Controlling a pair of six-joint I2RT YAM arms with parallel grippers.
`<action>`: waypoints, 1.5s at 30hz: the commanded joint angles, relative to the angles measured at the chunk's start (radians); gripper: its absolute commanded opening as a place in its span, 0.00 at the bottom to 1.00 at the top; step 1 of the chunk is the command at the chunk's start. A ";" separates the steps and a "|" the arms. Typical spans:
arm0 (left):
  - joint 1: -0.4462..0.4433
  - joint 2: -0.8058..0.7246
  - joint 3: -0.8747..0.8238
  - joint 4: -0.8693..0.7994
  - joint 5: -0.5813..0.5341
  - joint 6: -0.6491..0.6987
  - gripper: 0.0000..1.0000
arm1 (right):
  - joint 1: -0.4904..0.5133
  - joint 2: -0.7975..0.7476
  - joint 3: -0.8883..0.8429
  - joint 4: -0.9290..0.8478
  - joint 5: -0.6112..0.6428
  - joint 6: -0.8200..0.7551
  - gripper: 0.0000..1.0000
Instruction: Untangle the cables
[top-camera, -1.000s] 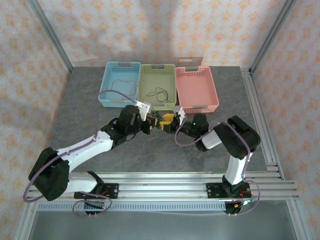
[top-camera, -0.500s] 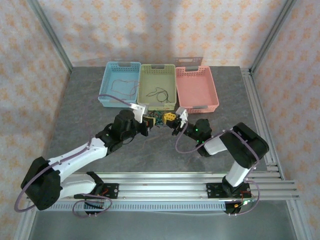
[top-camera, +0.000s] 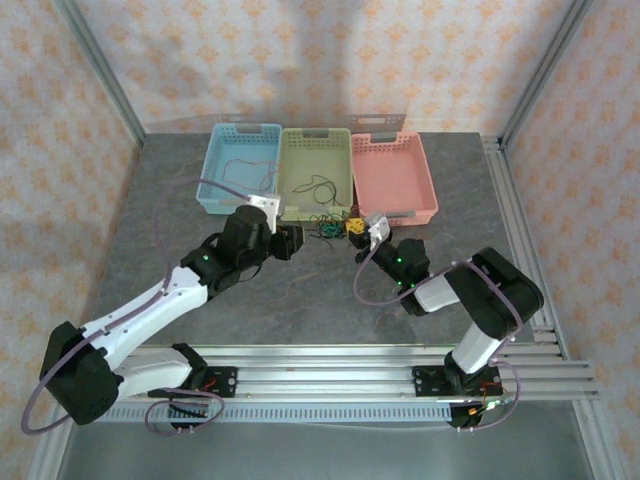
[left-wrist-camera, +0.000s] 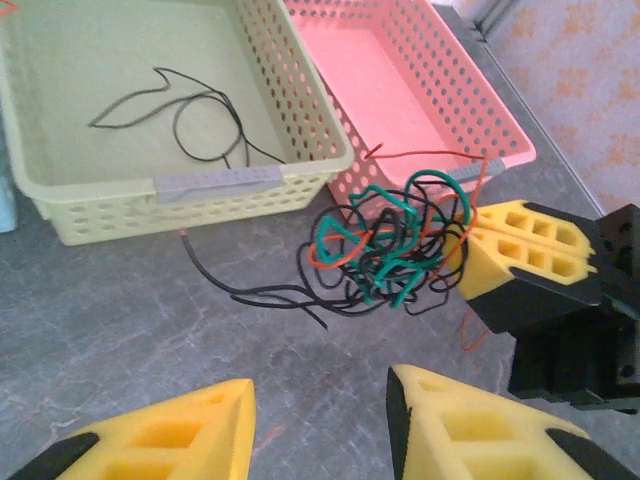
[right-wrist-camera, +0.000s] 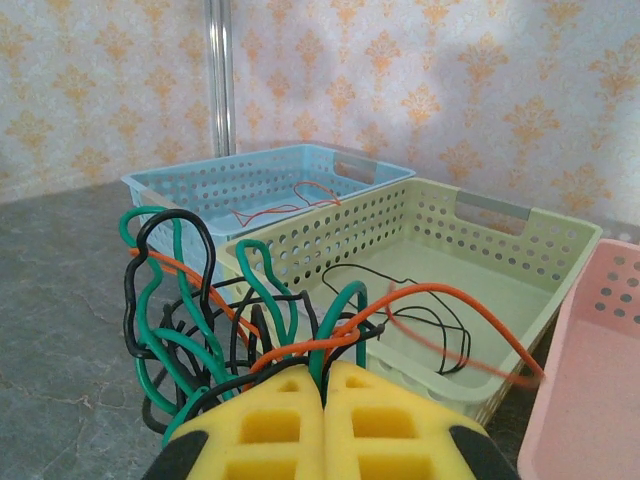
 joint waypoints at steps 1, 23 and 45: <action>-0.015 0.050 0.072 -0.076 0.077 0.004 0.40 | 0.005 0.002 -0.003 0.022 -0.013 -0.024 0.00; -0.090 0.512 0.591 -0.450 -0.172 0.155 0.34 | 0.005 0.002 -0.003 0.022 -0.032 -0.022 0.00; -0.087 0.386 0.429 -0.238 -0.268 0.242 0.00 | 0.006 -0.016 -0.015 0.022 -0.012 -0.016 0.29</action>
